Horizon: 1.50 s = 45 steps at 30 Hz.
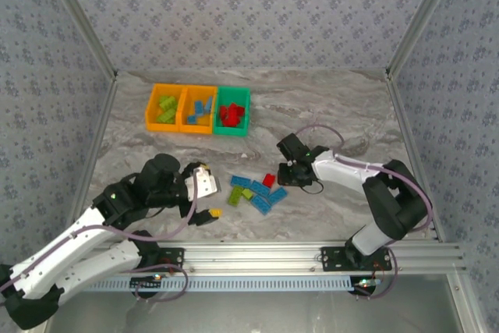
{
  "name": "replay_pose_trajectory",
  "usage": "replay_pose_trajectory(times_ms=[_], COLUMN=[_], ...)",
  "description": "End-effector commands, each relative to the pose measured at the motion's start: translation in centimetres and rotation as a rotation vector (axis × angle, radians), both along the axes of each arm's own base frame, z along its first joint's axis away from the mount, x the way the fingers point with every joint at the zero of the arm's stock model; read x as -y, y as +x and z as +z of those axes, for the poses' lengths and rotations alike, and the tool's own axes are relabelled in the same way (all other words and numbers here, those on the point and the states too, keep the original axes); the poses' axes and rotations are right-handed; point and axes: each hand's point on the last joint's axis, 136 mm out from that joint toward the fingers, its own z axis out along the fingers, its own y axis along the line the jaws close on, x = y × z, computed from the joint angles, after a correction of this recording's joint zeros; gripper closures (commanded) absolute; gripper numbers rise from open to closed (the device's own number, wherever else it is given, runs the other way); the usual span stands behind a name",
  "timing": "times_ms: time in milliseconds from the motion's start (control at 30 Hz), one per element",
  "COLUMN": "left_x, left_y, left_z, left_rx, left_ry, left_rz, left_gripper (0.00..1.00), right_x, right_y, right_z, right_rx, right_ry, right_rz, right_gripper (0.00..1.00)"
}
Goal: Sort the legos into containers by color
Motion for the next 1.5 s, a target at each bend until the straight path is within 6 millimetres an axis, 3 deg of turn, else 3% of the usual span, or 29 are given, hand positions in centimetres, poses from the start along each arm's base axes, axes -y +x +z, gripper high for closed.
replay_pose_trajectory(times_ms=[0, 100, 200, 300, 367, 567, 667, 867, 1067, 1200, 1267, 1367, 1467], left_x=[0.8, 0.7, 0.2, -0.9, -1.8, -3.6, -4.9, -6.6, -7.3, -7.4, -7.5, -6.9, -4.8], left_y=[-1.4, -0.4, 2.1, 4.9, 6.6, 9.2, 10.2, 10.6, 10.7, 11.0, 11.1, 10.8, 10.0], left_z=[0.9, 0.8, 0.9, 1.2, 1.4, 2.5, 2.6, 3.7, 4.2, 4.0, 4.2, 5.4, 5.5], left_rx=[0.066, 0.103, 0.149, 0.172, 0.171, 0.164, 0.192, 0.288, 0.313, 0.275, 0.245, 0.131, -0.077], left_ry=[-0.059, -0.069, -0.074, -0.083, -0.087, -0.132, -0.110, -0.107, -0.128, -0.118, -0.109, -0.171, -0.252], left_rz=[-0.131, -0.079, 0.066, 0.244, 0.356, 0.545, 0.619, 0.674, 0.706, 0.734, 0.753, 0.783, 0.784], left_gripper=[0.01, 0.01, 0.01, 0.01, 0.01, 0.01, 0.01, 0.01, 0.01, 0.01, 0.01, 0.01, 0.01], right_x=[-1.9, -4.6, -7.8, -10.3, -12.2, -16.5, -18.3, -20.2, -19.1, -17.5, -16.3, -13.9, -11.3], right_y=[1.3, 1.7, 2.5, 4.8, 7.5, 15.8, 19.6, 22.6, 21.8, 19.4, 17.2, 12.5, 6.7], right_z=[5.5, 9.7, 13.0, 14.2, 14.9, 12.7, 10.6, 9.3, 11.7, 16.3, 19.6, 22.8, 24.8], right_rx=[0.191, 0.293, 0.376, 0.423, 0.460, 0.491, 0.460, 0.404, 0.422, 0.451, 0.488, 0.506, 0.523], right_ry=[0.073, 0.163, 0.207, 0.191, 0.169, 0.069, 0.067, 0.014, 0.012, 0.024, 0.044, 0.076, 0.102], right_rz=[0.058, 0.125, 0.197, 0.230, 0.245, 0.233, 0.221, 0.239, 0.237, 0.249, 0.265, 0.300, 0.363], right_gripper=[0.73, 0.73, 0.73, 0.73, 0.73, 0.73, 0.71, 0.57, 0.49, 0.50, 0.49, 0.47, 0.35])
